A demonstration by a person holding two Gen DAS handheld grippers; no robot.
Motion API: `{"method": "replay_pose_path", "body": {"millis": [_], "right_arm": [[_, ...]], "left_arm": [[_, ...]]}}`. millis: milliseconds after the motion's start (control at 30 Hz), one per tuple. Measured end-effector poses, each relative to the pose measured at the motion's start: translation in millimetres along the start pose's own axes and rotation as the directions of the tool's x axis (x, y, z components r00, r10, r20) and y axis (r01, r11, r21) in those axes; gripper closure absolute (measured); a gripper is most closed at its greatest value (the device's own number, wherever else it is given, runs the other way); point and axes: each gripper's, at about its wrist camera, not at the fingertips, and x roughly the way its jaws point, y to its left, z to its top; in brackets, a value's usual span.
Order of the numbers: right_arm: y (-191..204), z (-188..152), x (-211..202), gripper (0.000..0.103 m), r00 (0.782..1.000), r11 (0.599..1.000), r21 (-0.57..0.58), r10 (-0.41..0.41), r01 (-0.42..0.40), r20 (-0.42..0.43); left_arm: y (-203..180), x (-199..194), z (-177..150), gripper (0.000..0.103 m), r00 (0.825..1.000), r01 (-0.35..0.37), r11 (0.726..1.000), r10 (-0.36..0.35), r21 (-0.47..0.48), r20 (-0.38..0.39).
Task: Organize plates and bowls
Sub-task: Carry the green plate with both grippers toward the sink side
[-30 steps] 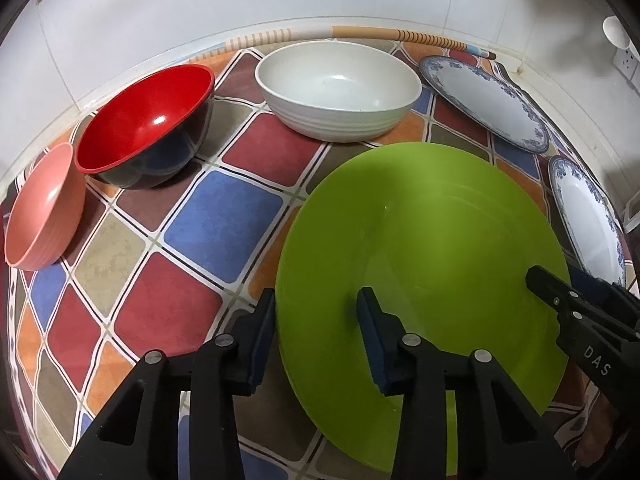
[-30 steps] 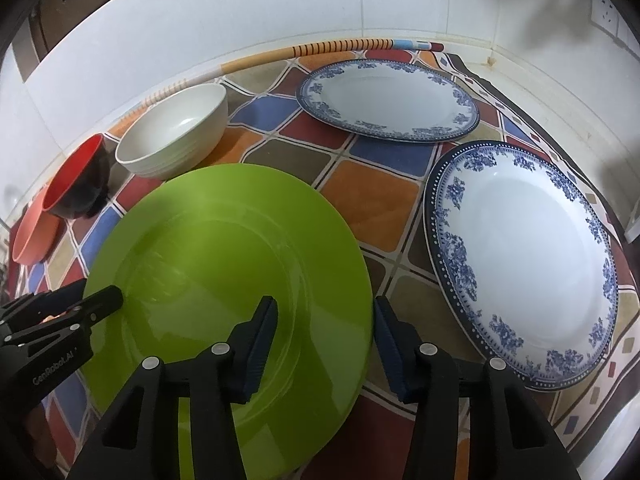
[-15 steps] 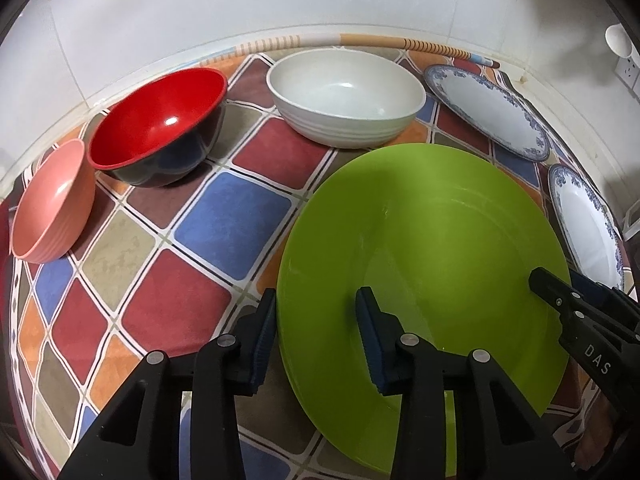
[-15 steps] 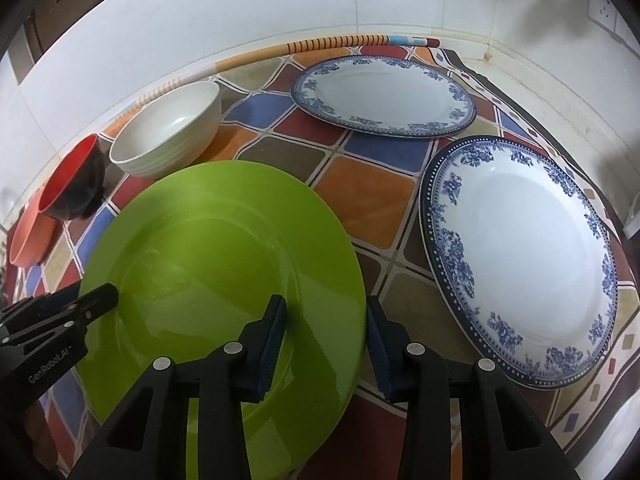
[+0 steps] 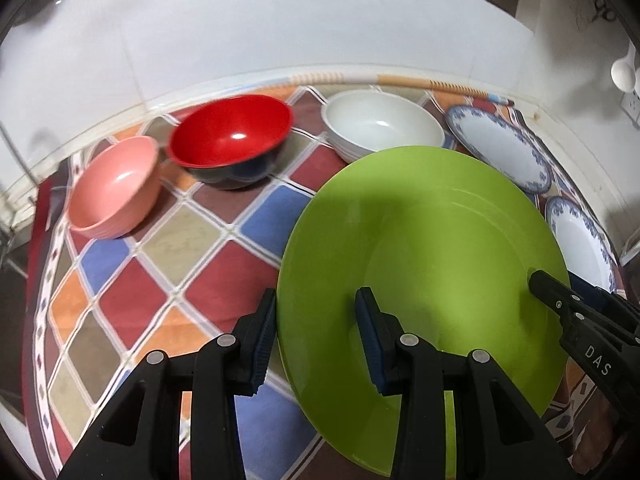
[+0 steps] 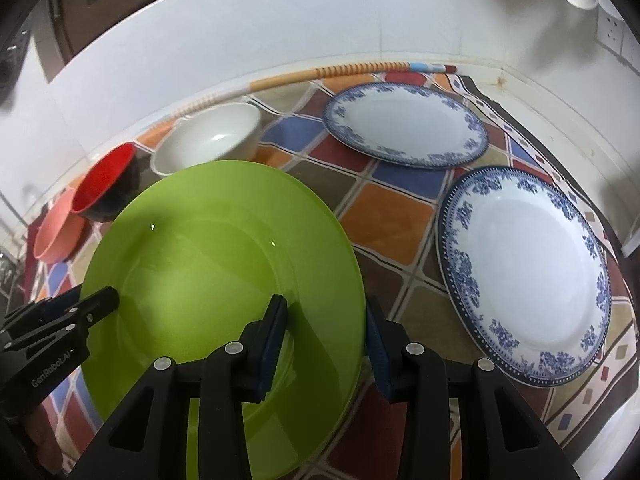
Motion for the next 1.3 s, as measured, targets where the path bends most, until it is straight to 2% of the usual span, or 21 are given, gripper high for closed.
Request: {"method": "replay_pose_path", "body": {"millis": [300,500,867,1300], "right_arm": [[42,-5,-26,0.063,0.997,0.995,-0.084,0.063,-0.059,0.051],[82,-17,-38,0.063,0.993,0.987,-0.136,0.1,-0.091,0.06],[153,-44,-43,0.063,0.99,0.968,-0.209,0.141,-0.137,0.005],[210,-65,-26,0.063,0.986,0.949,-0.269,0.153,-0.165,-0.066]], "left_arm": [[48,-41,-26,0.064,0.996,-0.067,0.993,0.072,-0.102,0.048],[87,-59,-47,0.064,0.994,-0.093,0.985,0.1,-0.147,0.037],[153,-68,-82,0.064,0.991,-0.136,0.964,0.135,-0.227,-0.017],[196,-55,-101,0.064,0.987,-0.158,0.949,0.141,-0.274,-0.078]]}}
